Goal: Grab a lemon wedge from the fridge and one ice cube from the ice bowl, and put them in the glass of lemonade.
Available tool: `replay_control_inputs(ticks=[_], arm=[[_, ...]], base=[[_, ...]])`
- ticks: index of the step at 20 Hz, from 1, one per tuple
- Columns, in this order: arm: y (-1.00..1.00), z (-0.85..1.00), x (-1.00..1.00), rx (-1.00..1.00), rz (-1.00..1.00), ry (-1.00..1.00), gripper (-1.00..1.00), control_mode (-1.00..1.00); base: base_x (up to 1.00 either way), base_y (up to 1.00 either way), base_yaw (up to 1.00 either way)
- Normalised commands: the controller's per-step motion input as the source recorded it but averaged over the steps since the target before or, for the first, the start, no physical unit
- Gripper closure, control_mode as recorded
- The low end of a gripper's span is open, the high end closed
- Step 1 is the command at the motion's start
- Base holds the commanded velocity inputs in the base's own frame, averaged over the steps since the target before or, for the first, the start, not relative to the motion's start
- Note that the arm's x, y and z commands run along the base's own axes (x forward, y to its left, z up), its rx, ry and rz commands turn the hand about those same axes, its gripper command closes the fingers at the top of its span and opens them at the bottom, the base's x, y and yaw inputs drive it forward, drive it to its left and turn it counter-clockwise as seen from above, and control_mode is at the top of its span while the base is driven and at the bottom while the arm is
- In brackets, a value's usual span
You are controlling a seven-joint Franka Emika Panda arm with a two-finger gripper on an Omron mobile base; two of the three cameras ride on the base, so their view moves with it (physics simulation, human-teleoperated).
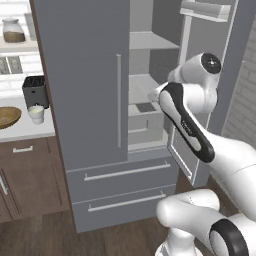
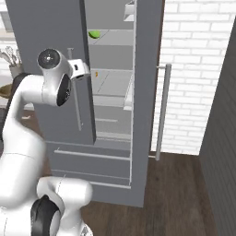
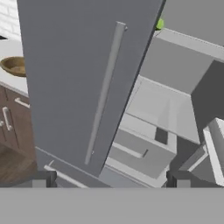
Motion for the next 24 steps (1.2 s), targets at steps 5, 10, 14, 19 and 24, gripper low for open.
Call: replay_control_inputs(ticks=[5, 10, 14, 19, 24], arm=[[0.47, -0.06, 0.12, -0.03, 0.02, 0.00, -1.00, -1.00], [0.69, -0.04, 0.35, -0.04, 0.00, 0.00, -1.00, -1.00], [0.75, -0.18, 0.59, -0.04, 0.00, 0.02, -1.00, -1.00], [0.27, -0.38, 0.67, -0.03, -0.07, 0.04, -1.00, -1.00], [-0.02, -0.29, 0.53, 0.00, -0.12, 0.05, -1.00, -1.00]], base=[[0.00, 0.00, 0.00], [0.00, 0.00, 0.00], [0.00, 0.00, 0.00], [0.00, 0.00, 0.00], [0.00, 0.00, 0.00]])
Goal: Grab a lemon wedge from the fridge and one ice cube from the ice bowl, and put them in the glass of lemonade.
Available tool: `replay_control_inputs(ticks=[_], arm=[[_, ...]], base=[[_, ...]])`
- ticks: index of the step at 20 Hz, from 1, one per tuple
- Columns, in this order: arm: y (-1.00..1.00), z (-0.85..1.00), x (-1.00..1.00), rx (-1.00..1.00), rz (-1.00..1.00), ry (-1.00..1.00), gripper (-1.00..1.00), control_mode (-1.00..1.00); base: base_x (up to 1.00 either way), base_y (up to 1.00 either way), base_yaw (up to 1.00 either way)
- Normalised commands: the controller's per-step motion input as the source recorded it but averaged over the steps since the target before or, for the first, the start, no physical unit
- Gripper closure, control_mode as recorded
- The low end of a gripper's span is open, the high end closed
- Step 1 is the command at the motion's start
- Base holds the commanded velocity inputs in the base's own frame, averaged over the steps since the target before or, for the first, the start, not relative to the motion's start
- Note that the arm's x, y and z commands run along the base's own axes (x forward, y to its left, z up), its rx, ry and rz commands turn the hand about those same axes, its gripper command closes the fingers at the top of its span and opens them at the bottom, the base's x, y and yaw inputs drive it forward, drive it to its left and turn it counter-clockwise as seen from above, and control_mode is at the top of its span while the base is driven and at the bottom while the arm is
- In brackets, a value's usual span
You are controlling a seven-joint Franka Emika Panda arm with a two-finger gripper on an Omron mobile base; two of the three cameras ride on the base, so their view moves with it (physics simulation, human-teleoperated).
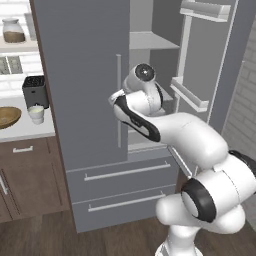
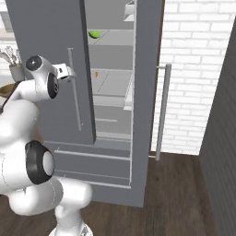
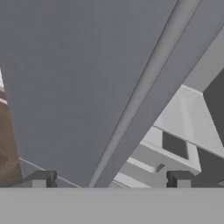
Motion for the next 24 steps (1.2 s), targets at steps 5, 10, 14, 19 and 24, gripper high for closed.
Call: replay_control_inputs(ticks=[5, 10, 14, 19, 24], arm=[[-0.08, -0.06, 0.59, 0.01, -0.07, 0.12, -1.00, -1.00], [0.00, -0.04, 0.57, 0.05, -0.07, 0.09, -1.00, -1.00], [0.00, -0.09, 0.36, 0.06, -0.04, 0.00, -1.00, -1.00], [0.00, -0.20, 0.13, 0.08, -0.04, -0.10, -1.00, -1.00], [0.00, -0.02, 0.30, 0.09, -0.05, -0.02, -1.00, -1.00]], base=[[0.00, 0.00, 0.00], [0.00, 0.00, 0.00], [0.00, 0.00, 0.00], [0.00, 0.00, 0.00], [0.00, 0.00, 0.00]])
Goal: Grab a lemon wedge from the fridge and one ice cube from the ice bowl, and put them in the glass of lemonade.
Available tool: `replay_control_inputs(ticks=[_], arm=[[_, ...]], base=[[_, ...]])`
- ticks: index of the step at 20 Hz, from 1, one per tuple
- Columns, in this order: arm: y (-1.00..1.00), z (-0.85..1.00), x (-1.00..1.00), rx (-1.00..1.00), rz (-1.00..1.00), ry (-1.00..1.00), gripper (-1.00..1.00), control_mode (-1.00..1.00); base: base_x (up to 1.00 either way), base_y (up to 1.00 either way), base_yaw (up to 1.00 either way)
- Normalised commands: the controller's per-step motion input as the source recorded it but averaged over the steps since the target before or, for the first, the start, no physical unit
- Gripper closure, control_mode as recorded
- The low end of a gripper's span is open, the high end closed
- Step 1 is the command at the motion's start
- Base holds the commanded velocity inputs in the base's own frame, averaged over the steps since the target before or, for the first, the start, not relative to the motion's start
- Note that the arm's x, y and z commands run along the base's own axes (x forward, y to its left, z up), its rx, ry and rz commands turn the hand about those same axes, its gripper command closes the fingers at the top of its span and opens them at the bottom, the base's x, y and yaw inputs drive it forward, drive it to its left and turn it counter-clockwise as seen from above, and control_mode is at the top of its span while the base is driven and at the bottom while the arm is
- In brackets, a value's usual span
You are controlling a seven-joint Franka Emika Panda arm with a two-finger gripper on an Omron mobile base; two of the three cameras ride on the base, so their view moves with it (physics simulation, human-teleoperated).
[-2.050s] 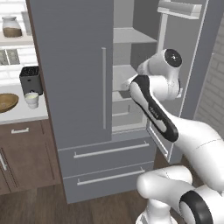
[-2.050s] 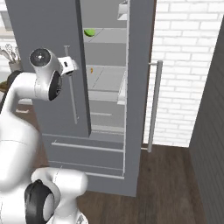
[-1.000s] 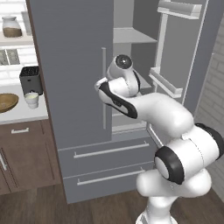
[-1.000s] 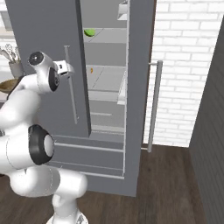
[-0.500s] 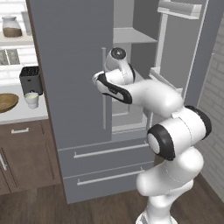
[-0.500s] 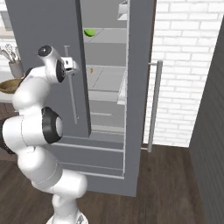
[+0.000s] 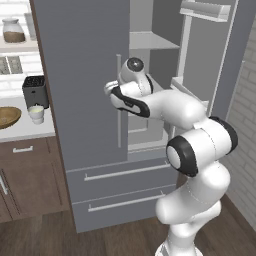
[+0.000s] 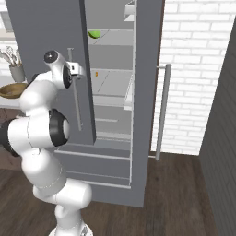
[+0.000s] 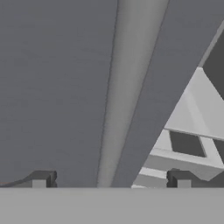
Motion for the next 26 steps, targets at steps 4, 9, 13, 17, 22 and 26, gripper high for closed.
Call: replay_control_inputs(ticks=[4, 9, 13, 17, 22, 26], arm=[[0.00, 0.00, 0.39, 0.09, -0.03, 0.00, -1.00, -1.00], [0.02, -0.04, 0.39, 0.02, -0.02, 0.07, -1.00, -1.00], [0.09, -0.28, 0.29, 0.00, -0.03, 0.00, -1.00, -1.00], [0.13, -0.29, 0.19, 0.00, -0.04, -0.02, -1.00, -1.00], [0.11, -0.19, 0.12, 0.00, -0.04, -0.02, -1.00, -1.00], [0.11, -0.15, 0.09, 0.01, -0.03, 0.00, -1.00, -1.00]], base=[[0.00, 0.00, 0.00], [0.00, 0.00, 0.00], [0.00, 0.00, 0.00], [0.00, 0.00, 0.00], [0.00, 0.00, 0.00], [0.00, 0.00, 0.00]])
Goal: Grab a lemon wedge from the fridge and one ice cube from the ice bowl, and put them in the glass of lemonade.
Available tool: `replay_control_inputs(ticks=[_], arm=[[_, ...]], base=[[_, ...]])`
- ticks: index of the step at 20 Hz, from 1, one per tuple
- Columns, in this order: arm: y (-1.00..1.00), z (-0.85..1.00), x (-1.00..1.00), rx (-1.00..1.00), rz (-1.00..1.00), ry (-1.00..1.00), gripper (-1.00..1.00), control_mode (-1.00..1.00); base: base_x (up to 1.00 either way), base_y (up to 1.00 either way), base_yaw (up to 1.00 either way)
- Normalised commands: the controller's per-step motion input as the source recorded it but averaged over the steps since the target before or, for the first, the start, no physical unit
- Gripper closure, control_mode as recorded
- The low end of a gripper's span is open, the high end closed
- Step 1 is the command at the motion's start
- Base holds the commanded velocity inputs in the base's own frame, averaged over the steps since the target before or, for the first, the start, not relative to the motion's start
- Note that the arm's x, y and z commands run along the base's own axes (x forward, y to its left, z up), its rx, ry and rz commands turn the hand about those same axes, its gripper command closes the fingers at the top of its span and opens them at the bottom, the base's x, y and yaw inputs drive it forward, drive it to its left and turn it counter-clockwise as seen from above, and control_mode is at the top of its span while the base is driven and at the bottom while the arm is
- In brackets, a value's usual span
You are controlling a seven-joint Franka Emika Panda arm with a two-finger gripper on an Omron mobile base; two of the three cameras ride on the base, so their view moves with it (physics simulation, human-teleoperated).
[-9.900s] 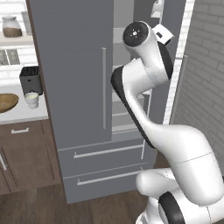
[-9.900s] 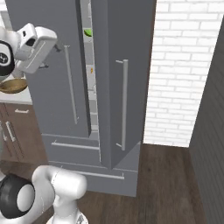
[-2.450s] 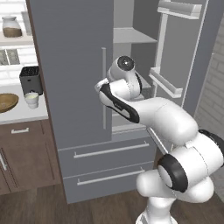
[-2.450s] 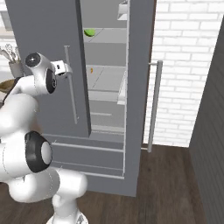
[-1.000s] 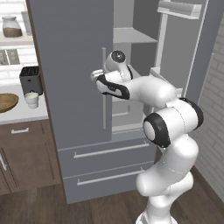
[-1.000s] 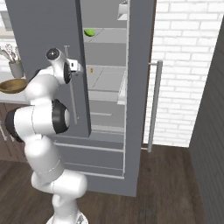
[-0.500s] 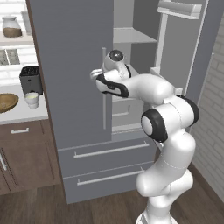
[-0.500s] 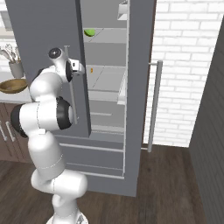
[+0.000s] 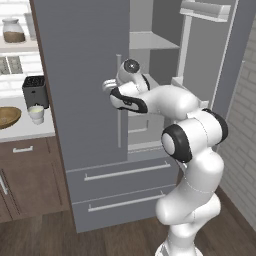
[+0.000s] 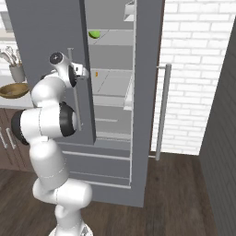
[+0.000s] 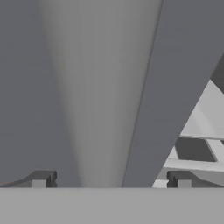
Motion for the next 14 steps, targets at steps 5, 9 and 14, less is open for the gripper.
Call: replay_control_inputs(ticks=[5, 9, 14], arm=[[0.20, -0.11, 0.16, 0.00, -0.02, 0.00, 1.00, -1.00], [0.25, -0.26, 0.13, 0.01, -0.01, -0.04, 1.00, -1.00], [0.28, -0.32, 0.03, 0.02, 0.00, -0.07, 1.00, -1.00]], base=[[0.00, 0.00, 0.00], [0.00, 0.00, 0.00], [0.00, 0.00, 0.00]])
